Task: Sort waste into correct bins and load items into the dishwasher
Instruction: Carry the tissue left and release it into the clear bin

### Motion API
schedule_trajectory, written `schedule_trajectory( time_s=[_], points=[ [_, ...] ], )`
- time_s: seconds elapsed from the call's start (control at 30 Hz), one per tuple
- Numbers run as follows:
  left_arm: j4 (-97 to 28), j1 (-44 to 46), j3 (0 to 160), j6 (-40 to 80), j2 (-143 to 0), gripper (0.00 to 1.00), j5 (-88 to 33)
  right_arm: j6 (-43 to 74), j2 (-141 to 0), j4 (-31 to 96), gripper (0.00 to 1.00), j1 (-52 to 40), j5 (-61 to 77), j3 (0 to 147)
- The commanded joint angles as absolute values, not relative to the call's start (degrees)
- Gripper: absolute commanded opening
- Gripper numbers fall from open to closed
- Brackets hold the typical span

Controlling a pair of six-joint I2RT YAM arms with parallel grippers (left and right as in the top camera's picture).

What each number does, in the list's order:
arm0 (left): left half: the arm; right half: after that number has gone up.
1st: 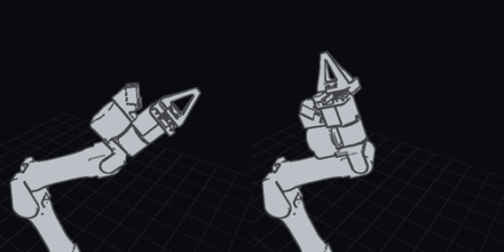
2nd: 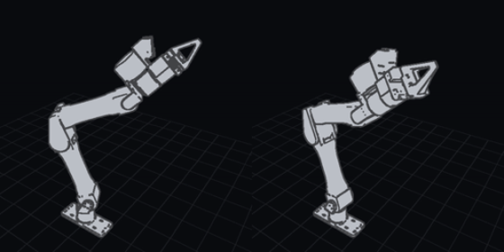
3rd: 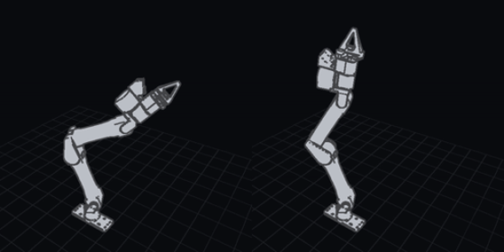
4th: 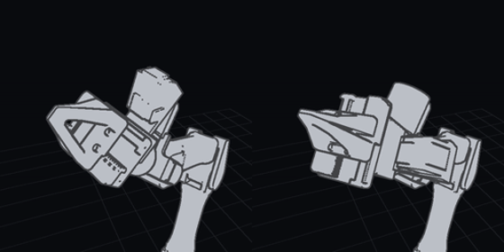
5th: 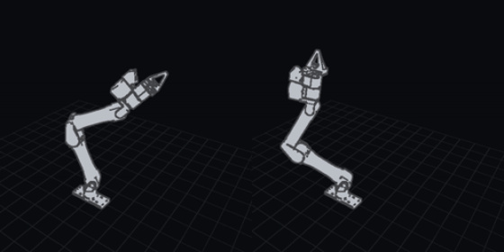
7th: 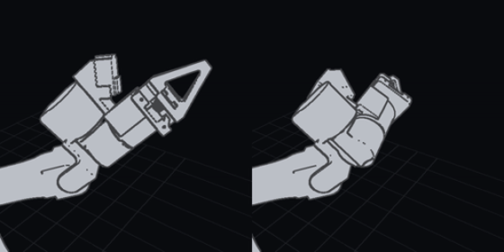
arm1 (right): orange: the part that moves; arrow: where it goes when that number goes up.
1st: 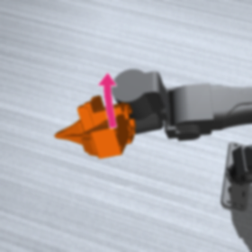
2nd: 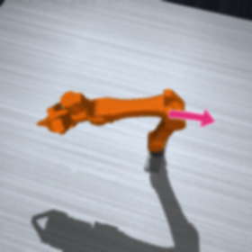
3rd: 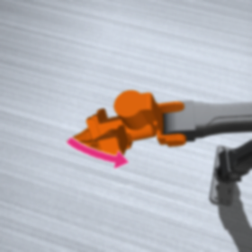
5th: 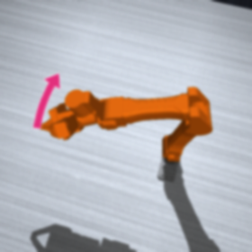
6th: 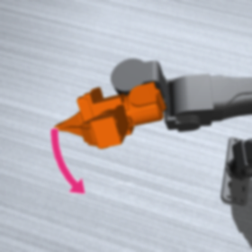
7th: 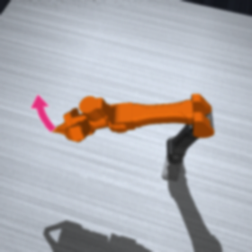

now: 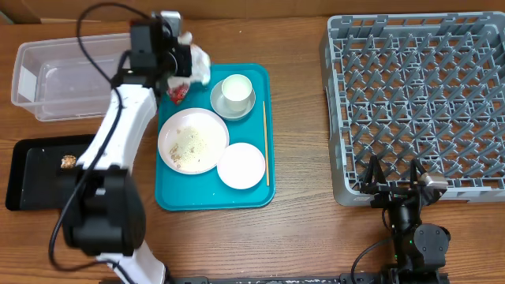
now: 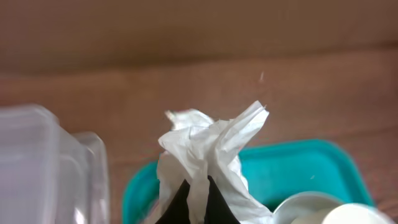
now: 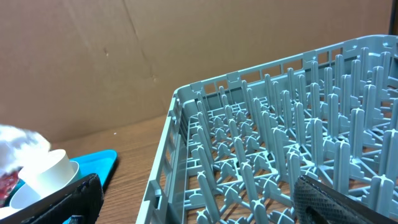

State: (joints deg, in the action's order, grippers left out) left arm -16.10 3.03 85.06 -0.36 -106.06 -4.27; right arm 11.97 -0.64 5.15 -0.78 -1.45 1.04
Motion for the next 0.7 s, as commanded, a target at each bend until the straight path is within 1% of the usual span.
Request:
schedule_trajectory(
  time_s=[0.0,0.17,0.4,0.57,0.67],
  points=[
    [-16.01,3.18,86.48,0.21,-102.43,0.04,0.67,11.57,-0.16,4.71,1.0,-0.58,-1.17,0.45],
    [-15.53,1.74,86.48,0.56,-101.75,0.04,7.57,11.55,-0.16,4.71,1.0,-0.58,-1.19,0.45],
    [-12.88,-1.43,86.5,8.19,-101.75,0.04,7.84,11.55,-0.16,4.71,1.0,-0.58,-1.19,0.45],
    [-9.96,-4.01,86.48,9.06,-101.75,0.04,8.27,11.57,-0.16,4.71,1.0,-0.58,-1.17,0.45],
    [-9.37,-6.59,86.48,9.47,-101.82,0.04,11.68,11.57,-0.16,4.71,1.0,-0.58,-1.17,0.45]
  ],
)
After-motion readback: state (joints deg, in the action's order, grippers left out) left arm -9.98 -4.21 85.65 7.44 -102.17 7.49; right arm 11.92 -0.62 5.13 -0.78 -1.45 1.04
